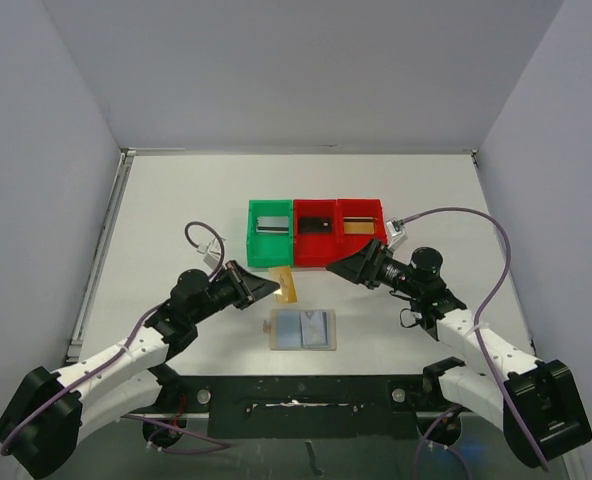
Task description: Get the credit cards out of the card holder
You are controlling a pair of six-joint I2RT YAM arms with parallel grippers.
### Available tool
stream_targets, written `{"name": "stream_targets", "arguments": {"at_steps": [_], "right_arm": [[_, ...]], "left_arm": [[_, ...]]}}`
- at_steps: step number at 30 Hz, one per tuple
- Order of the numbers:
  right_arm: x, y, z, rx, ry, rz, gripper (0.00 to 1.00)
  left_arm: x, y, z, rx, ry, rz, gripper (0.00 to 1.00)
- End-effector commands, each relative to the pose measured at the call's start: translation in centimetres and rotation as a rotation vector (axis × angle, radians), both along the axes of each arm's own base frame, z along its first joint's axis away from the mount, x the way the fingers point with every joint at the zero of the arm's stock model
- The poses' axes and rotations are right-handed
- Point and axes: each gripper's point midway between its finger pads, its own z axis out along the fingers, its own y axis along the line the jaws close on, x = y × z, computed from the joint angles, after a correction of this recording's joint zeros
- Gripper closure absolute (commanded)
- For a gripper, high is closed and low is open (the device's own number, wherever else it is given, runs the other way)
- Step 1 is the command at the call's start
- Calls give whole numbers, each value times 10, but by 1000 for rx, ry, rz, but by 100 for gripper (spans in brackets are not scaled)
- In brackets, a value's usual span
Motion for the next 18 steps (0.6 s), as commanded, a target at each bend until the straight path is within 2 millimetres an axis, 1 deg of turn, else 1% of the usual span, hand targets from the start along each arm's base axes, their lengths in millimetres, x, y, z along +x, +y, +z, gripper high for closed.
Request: {"name": "stream_targets", "arguments": {"at_steps": [1, 4, 6, 8, 14, 18], "right_arm": [[-13, 19, 29, 66, -106, 127, 11], [-18, 29, 31, 64, -118, 180, 17], [-15, 32, 30, 56, -114, 161, 21], [-14, 34, 30, 54, -117, 156, 23], [-24, 50, 45, 68, -172, 253, 30], [-30, 58, 46, 75, -166, 297, 37]], "left_arm": [[-7, -5, 42, -170, -86, -84, 100], [-9, -9, 47, -175, -106, -113, 100], [-10, -10, 52, -187, -122, -128, 100], [-10, -10, 56, -193, -143, -129, 100], [-12, -9, 60, -193, -172, -134, 100], [-13, -11, 66, -201, -194, -146, 100]]}}
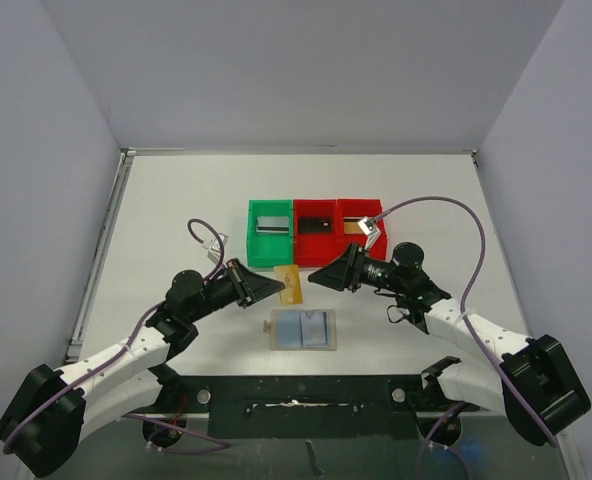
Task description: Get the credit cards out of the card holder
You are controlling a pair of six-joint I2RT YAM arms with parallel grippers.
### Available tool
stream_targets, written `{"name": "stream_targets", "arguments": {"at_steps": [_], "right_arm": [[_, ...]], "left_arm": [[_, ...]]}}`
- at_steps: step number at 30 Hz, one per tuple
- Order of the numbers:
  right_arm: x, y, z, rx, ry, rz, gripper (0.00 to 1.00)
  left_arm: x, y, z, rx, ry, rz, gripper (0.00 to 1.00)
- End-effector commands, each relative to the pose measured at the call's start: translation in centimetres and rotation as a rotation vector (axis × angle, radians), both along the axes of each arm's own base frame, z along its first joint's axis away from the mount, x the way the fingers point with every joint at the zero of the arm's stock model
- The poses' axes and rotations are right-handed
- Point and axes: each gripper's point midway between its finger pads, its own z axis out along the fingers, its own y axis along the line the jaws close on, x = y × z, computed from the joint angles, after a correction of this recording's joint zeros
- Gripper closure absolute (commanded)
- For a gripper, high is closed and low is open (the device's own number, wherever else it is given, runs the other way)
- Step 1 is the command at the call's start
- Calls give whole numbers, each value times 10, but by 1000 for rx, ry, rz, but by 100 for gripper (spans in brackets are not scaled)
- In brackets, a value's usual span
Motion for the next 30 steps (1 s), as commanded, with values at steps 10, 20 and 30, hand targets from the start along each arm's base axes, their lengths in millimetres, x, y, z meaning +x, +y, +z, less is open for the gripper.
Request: {"name": "stream_targets", "arguments": {"at_steps": [10, 20, 30], "right_arm": [[-12, 23, 38, 109, -110, 157, 51], [-17, 30, 47, 130, -101, 219, 58], [-22, 35, 51, 157, -108, 254, 82]], "left_arm": [[-4, -5, 51, -95, -172, -50, 100], [-6, -7, 61, -140, -199, -63, 100], [-8, -10, 63, -150, -203, -84, 100]]}}
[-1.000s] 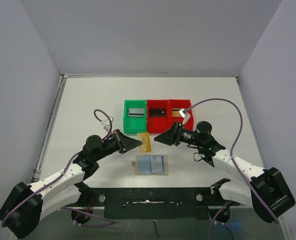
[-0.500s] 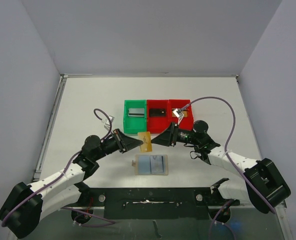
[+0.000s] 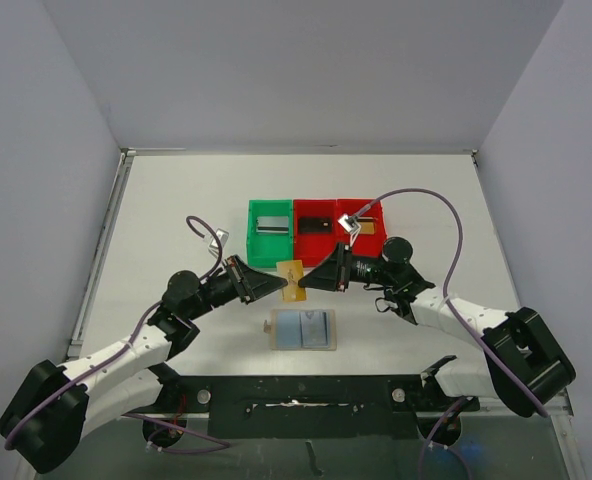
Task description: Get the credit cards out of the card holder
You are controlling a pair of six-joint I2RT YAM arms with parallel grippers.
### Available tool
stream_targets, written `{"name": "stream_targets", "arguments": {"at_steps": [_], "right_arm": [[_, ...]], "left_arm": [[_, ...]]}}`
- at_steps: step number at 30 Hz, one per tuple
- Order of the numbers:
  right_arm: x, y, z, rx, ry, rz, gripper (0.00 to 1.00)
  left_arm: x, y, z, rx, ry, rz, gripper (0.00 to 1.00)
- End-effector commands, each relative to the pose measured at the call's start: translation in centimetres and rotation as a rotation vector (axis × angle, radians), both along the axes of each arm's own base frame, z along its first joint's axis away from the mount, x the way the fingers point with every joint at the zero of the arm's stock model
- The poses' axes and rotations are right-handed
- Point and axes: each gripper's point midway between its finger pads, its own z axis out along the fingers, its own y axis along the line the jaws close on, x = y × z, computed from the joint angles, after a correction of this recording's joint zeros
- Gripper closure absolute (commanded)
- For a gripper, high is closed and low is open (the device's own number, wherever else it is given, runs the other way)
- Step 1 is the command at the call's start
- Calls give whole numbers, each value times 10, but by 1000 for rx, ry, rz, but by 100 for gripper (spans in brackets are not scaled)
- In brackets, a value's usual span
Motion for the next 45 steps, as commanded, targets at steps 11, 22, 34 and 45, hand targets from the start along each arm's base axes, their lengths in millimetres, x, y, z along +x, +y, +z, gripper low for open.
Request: {"name": "stream_targets", "arguments": {"at_steps": [11, 22, 34, 45], "right_arm": [[10, -5, 29, 67, -102, -44, 100], [6, -7, 32, 76, -107, -19, 100], [8, -13, 42, 74, -138, -11, 84], [4, -15, 48, 86, -162, 10, 82]], "left_arm": [[-1, -2, 19, 14, -74, -16, 70], [1, -7, 23, 27, -94, -34, 77], [-7, -10, 34, -7, -127, -81, 100], [-15, -20, 51, -47, -174, -144, 100]]}}
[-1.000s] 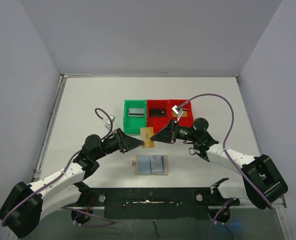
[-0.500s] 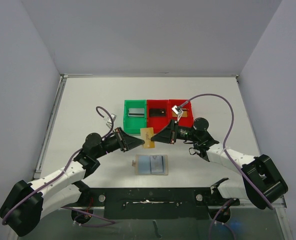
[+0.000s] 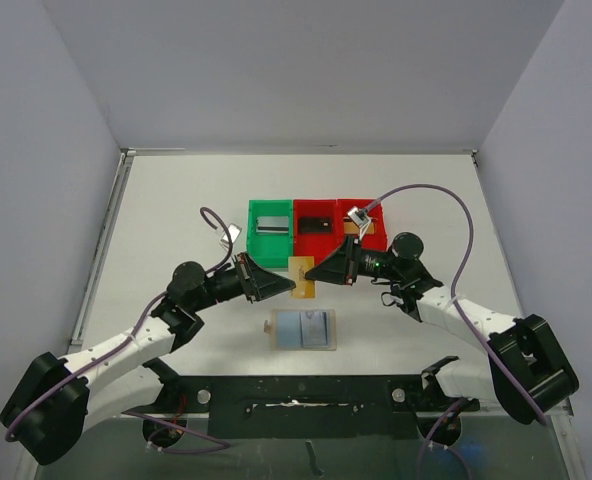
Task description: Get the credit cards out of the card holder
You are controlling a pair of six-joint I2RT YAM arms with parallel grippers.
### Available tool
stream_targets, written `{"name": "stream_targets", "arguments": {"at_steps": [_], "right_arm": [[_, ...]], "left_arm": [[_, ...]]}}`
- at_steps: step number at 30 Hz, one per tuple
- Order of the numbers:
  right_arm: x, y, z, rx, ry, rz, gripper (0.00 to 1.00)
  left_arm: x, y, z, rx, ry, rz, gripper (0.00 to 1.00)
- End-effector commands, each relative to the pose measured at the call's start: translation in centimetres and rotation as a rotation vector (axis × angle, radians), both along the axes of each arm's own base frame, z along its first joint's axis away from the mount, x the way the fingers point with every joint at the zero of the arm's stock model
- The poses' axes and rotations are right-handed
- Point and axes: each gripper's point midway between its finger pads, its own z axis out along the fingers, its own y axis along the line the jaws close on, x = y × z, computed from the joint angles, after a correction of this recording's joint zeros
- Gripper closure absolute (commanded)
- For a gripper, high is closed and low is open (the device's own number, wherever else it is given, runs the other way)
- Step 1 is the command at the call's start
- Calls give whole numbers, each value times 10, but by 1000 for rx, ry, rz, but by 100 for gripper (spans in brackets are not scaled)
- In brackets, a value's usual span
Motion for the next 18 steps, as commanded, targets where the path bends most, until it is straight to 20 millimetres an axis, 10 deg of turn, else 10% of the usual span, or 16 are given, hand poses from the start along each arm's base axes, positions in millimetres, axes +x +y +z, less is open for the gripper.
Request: {"name": "stream_targets", "arguments": {"at_steps": [1, 6, 13, 18], "right_arm": [[-5, -3, 31, 58, -126, 27, 86], [-6, -7, 31, 54, -136, 11, 100], [17, -20, 26, -101, -215, -121, 100], [50, -52, 27, -364, -334, -352, 100]], "left_arm": [[-4, -3, 37, -81, -110, -25, 100], [-4, -1, 34, -74, -105, -13, 100], [10, 5, 8, 115, -67, 66, 42], [33, 36, -24, 402, -57, 253, 37]]}}
